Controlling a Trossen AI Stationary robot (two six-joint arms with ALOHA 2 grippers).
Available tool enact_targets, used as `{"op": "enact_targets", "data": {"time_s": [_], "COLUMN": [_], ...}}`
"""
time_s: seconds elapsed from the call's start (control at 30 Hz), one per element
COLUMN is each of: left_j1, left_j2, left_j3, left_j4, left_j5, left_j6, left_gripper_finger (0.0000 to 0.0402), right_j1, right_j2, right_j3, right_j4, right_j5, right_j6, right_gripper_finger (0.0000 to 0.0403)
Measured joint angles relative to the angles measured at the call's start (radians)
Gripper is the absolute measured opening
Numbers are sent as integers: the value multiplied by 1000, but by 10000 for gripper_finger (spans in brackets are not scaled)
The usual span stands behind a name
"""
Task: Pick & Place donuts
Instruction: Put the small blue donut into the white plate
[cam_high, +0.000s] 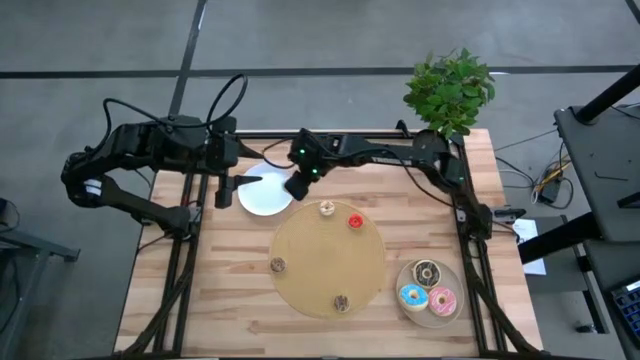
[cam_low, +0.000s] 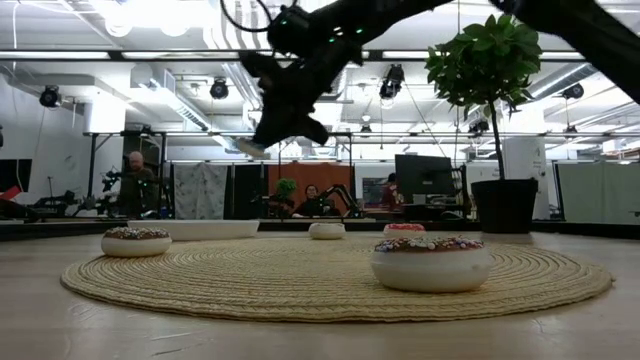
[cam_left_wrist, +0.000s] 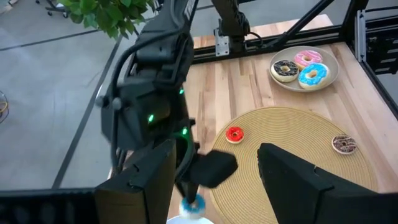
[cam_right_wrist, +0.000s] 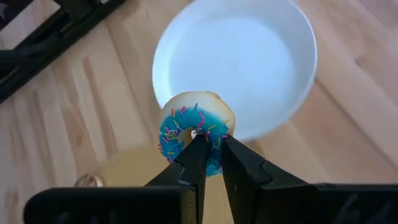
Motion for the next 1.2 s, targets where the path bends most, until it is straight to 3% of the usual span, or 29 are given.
{"op": "enact_targets", "data": {"time_s": [0.43,0.7,0.87,1.2], "left_j1": [0,0,0,0], "left_j2": [0,0,0,0], "left_j3": [0,0,0,0], "left_j4": [0,0,0,0], "left_j5": [0,0,0,0], "left_j6": [-34,-41,-43,-45], "left_gripper_finger": [199,199,199,199], "right_j1": [-1,-20,-34,-43], "right_j2": [283,336,336,333], "right_j3": [337,343,335,334], "right_j4": [-79,-86,-103,-116], "right_j5": [10,17,74,67], "right_j6": [4,46,53,54], "right_gripper_finger": [38,38,38,38]}}
